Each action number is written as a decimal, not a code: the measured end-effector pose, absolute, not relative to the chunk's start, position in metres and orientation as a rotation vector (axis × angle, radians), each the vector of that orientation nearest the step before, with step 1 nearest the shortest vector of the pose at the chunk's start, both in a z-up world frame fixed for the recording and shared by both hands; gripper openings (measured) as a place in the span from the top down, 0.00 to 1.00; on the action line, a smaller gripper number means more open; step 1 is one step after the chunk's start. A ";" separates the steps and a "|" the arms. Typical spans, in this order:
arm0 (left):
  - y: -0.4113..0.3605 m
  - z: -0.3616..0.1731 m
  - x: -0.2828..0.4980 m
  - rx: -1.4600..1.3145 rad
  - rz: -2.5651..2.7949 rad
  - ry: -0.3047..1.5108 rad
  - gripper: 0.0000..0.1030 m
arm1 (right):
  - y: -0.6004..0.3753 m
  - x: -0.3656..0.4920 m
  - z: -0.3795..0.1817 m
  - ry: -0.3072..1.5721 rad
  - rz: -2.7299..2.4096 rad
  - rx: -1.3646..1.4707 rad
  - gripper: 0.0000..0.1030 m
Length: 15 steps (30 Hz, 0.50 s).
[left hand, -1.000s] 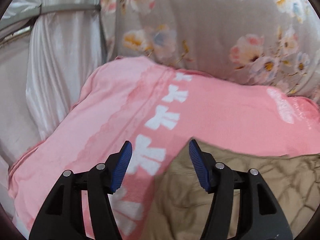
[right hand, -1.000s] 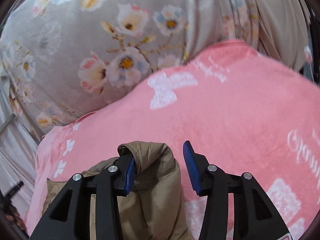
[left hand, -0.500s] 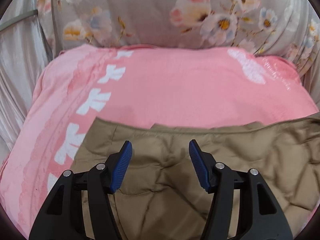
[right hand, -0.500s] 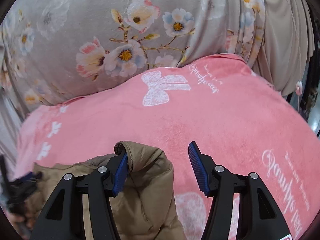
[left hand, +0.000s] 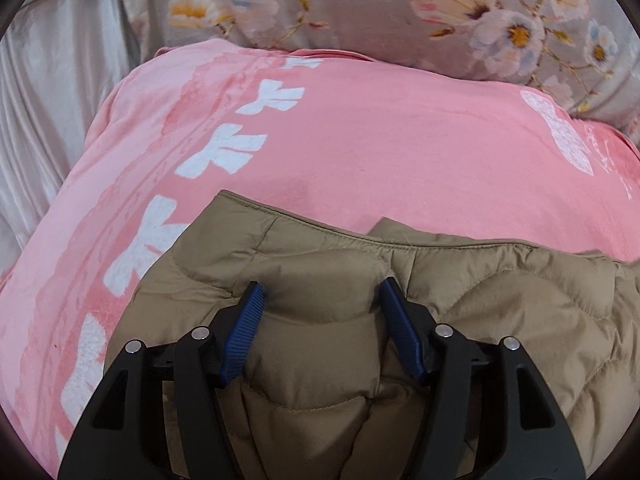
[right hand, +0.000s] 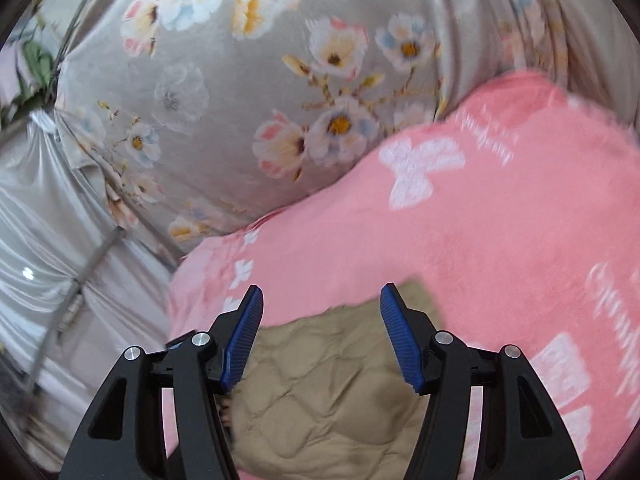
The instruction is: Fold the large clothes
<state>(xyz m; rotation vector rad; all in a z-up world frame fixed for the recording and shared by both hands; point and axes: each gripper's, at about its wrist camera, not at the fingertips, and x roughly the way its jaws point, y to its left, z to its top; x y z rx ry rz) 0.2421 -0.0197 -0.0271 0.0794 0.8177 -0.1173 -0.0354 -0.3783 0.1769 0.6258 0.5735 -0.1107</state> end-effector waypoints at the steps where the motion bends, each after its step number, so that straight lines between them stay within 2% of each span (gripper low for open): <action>1: -0.017 -0.026 0.242 0.068 -0.122 0.819 0.42 | -0.375 -0.037 0.182 0.567 -0.150 0.571 0.39; 3: -0.015 -0.021 0.237 0.061 -0.123 0.813 0.43 | -0.361 -0.031 0.181 0.564 -0.202 0.467 0.39; 5: -0.013 -0.011 0.231 0.030 -0.142 0.800 0.44 | -0.342 -0.015 0.164 0.590 -0.220 0.358 0.47; 7: -0.012 0.007 0.221 -0.011 -0.177 0.772 0.44 | -0.320 0.012 0.134 0.638 -0.213 0.264 0.71; 9: -0.018 0.026 0.214 -0.009 -0.208 0.732 0.44 | -0.302 0.039 0.102 0.687 -0.214 0.192 0.88; 10: -0.024 0.035 0.212 0.003 -0.226 0.715 0.44 | -0.290 0.057 0.085 0.711 -0.203 0.156 0.93; 15: -0.050 0.038 0.224 0.027 -0.301 0.744 0.44 | -0.262 0.118 0.033 0.792 -0.154 0.143 0.96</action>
